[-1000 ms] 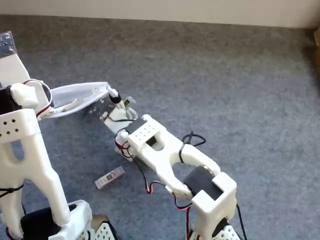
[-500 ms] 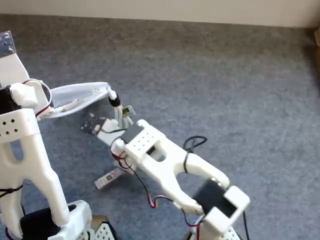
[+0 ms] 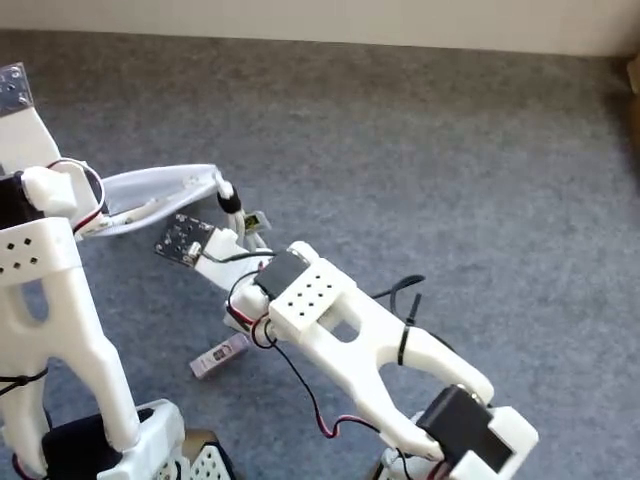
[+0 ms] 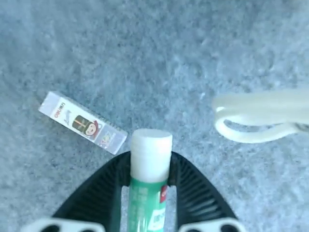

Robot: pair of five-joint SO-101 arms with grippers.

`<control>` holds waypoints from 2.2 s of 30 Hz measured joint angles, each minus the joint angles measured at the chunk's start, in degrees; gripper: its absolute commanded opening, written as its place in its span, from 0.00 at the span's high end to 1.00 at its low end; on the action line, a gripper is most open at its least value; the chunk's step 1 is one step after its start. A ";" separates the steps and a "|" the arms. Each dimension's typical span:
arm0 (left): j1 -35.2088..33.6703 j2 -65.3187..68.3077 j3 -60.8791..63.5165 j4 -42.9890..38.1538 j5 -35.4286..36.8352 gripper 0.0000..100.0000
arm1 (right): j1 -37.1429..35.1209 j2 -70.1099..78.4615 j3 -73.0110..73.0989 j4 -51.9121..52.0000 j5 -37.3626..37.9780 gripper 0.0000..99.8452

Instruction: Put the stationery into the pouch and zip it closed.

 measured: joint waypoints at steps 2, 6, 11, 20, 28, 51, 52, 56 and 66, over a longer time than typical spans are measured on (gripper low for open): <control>0.00 0.00 0.00 0.00 0.00 0.99 | 0.00 -1.23 0.00 0.00 -0.18 0.99; 0.00 0.00 0.00 0.00 0.00 0.99 | 0.00 -4.22 0.00 0.00 -5.27 0.99; 0.00 0.00 0.00 0.00 0.00 0.99 | 0.00 -7.38 0.00 -0.53 -9.49 0.99; 0.00 0.00 0.00 0.00 0.00 0.99 | 0.00 -13.54 0.00 -3.43 -17.32 0.99; 0.00 0.00 0.00 0.00 0.00 0.99 | 0.00 -19.08 0.00 -8.18 -21.27 0.99; 0.00 -0.62 1.58 -1.05 0.00 0.99 | 0.00 -21.27 0.09 -37.01 -21.27 0.99; 0.00 -0.62 1.58 -1.14 0.00 0.99 | -0.44 -21.27 0.09 -37.27 -21.27 0.99; 0.00 -0.62 1.58 -1.23 0.00 0.99 | -1.76 -21.27 0.09 -37.54 -21.27 0.99; 0.00 -0.70 1.58 -1.23 0.00 0.99 | -2.99 -21.27 2.99 -53.54 -21.27 0.99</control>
